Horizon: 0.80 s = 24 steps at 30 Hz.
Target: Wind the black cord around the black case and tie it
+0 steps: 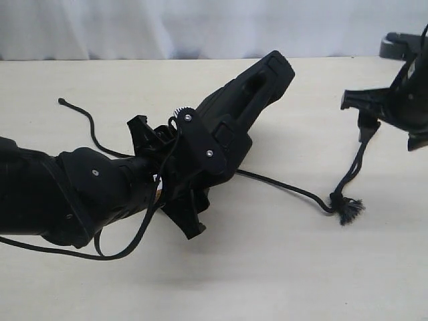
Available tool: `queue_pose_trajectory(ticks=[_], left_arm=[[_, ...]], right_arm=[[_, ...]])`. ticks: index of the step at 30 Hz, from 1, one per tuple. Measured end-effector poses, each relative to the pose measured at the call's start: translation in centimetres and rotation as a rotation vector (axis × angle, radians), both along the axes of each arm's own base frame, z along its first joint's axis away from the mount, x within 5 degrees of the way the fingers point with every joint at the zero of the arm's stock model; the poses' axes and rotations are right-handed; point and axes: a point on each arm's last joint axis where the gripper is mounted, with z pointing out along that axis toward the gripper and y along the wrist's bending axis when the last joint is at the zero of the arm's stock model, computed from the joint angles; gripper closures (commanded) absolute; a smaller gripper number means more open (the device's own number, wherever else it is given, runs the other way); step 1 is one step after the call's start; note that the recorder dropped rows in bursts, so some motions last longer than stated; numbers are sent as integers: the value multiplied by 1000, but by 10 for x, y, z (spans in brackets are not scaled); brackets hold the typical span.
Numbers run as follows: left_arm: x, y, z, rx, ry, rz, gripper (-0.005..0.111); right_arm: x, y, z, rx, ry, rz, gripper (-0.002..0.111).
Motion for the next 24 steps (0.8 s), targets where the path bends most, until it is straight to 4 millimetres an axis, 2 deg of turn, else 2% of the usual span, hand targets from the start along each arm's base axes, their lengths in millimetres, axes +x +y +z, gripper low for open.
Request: queue_pose_trajectory(ticks=[1, 6, 12, 14, 16, 19, 20, 21, 24], left_arm=[[0, 0, 0, 0, 0, 0, 107], [0, 0, 0, 0, 0, 0, 107], [0, 0, 0, 0, 0, 0, 107], [0, 0, 0, 0, 0, 0, 107], [0, 0, 0, 0, 0, 0, 107], [0, 0, 0, 0, 0, 0, 107], [0, 0, 0, 0, 0, 0, 107], [0, 0, 0, 0, 0, 0, 107], [0, 0, 0, 0, 0, 0, 107]], right_arm=[[3, -6, -16, 7, 9, -29, 49], [20, -10, -60, 13, 57, -65, 61], [35, -4, -102, 37, 105, -71, 61], [38, -3, -110, 42, 106, -70, 61], [40, -1, -117, 54, 96, -70, 70], [42, -1, -120, 60, 91, -71, 89], [43, 0, -121, 61, 87, -70, 101], [44, 0, -120, 64, 79, -69, 104], [45, 0, -120, 66, 73, -68, 104]])
